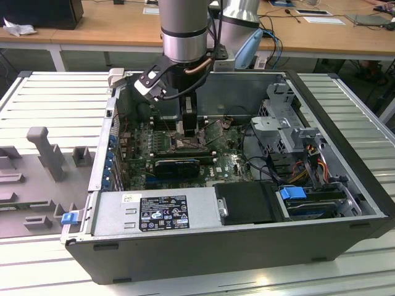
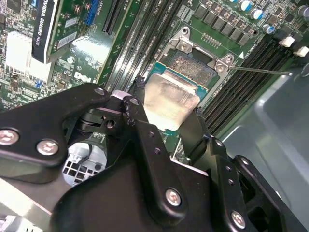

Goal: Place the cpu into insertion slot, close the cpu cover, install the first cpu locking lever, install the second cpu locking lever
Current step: 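Place the cpu into insertion slot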

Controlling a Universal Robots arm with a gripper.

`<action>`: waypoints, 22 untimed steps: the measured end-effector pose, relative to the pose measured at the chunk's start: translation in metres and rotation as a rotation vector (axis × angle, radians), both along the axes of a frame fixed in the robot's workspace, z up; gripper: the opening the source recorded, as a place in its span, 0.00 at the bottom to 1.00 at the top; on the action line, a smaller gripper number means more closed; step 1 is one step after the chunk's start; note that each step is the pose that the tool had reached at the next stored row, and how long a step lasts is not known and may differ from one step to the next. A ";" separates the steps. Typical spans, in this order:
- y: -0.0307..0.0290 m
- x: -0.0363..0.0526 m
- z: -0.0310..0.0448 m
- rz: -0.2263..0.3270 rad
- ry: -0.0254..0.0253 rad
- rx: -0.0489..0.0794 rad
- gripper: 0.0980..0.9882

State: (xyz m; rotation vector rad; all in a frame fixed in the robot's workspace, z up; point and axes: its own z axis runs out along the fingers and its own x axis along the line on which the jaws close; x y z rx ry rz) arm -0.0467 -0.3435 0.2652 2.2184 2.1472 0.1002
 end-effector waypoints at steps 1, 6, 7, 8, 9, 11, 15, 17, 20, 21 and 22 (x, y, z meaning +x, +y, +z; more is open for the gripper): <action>0.0000 0.0000 -0.0005 0.000 0.0000 0.000 0.49; 0.0000 0.0000 -0.0032 0.000 0.0004 0.000 0.49; 0.0000 0.0000 -0.0047 0.000 0.0004 0.000 0.49; 0.0000 0.0000 -0.0056 0.000 0.0004 0.000 0.49; 0.0000 0.0000 -0.0062 0.000 0.0003 0.000 0.49; 0.0000 0.0000 -0.0080 0.000 0.0004 0.000 0.49; 0.0000 0.0000 -0.0111 0.000 0.0004 0.000 0.49; 0.0000 0.0000 -0.0139 0.000 0.0004 0.000 0.49; 0.0000 0.0000 -0.0169 0.000 0.0004 0.000 0.49; 0.0000 0.0000 -0.0175 0.000 0.0005 0.000 0.49; 0.0001 0.0000 -0.0179 0.000 0.0005 0.000 0.49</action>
